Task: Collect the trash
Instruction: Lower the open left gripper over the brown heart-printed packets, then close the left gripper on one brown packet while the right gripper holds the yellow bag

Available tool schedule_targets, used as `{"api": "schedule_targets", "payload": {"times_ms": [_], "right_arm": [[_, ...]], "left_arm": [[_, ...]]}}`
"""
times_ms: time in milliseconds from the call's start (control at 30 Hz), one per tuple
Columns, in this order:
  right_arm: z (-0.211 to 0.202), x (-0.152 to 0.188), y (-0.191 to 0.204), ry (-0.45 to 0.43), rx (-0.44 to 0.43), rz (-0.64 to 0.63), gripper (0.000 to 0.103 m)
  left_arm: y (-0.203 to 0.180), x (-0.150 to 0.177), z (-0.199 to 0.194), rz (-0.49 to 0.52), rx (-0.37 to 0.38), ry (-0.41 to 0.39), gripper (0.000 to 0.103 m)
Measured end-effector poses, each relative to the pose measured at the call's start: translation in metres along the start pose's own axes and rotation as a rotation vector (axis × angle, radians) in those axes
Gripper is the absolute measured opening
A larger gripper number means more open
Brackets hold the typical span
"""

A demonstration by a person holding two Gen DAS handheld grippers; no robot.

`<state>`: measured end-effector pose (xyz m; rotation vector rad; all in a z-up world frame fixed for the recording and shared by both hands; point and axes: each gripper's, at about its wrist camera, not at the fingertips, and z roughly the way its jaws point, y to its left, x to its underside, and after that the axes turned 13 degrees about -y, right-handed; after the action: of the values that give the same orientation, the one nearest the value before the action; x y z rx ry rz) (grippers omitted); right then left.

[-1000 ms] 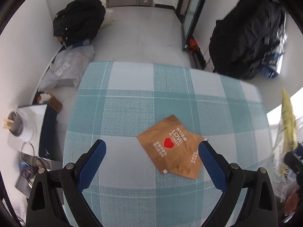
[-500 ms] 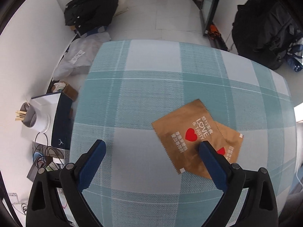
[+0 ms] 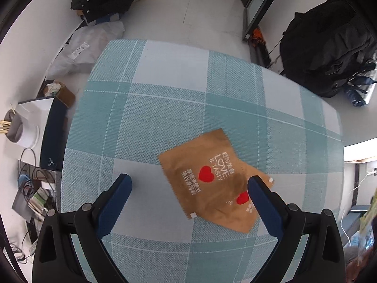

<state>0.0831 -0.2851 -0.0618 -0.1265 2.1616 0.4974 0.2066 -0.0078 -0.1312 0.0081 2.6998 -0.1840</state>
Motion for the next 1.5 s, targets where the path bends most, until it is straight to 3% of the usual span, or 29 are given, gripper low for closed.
{"api": "schedule_targets", "payload": {"times_ms": [100,267,500,967,1100,1233,1500], "right_arm": [[-0.002,0.000,0.002,-0.003,0.000,0.003,0.041],[-0.005,-0.002,0.007,-0.008,-0.003,-0.007,0.041],[-0.007,-0.004,0.005,-0.011,-0.005,0.008,0.041],[-0.007,-0.006,0.003,-0.015,-0.010,0.014,0.042],[-0.006,-0.006,0.001,-0.014,-0.007,0.017,0.042],[-0.006,-0.006,0.002,-0.015,-0.007,0.020,0.042],[-0.004,-0.006,0.005,-0.013,-0.010,0.010,0.042]], "left_arm": [[-0.011,-0.003,0.003,0.019,-0.001,0.015,0.098],[-0.024,0.000,0.008,0.102,-0.100,0.025,0.098],[-0.016,-0.003,0.007,0.060,-0.107,0.027,0.095],[-0.006,-0.007,0.003,0.022,-0.121,0.022,0.062],[0.005,-0.005,-0.003,-0.027,-0.073,-0.007,0.057],[0.016,-0.005,-0.007,-0.075,-0.042,-0.029,0.039],[0.019,-0.004,-0.008,-0.085,-0.054,-0.036,0.022]]}}
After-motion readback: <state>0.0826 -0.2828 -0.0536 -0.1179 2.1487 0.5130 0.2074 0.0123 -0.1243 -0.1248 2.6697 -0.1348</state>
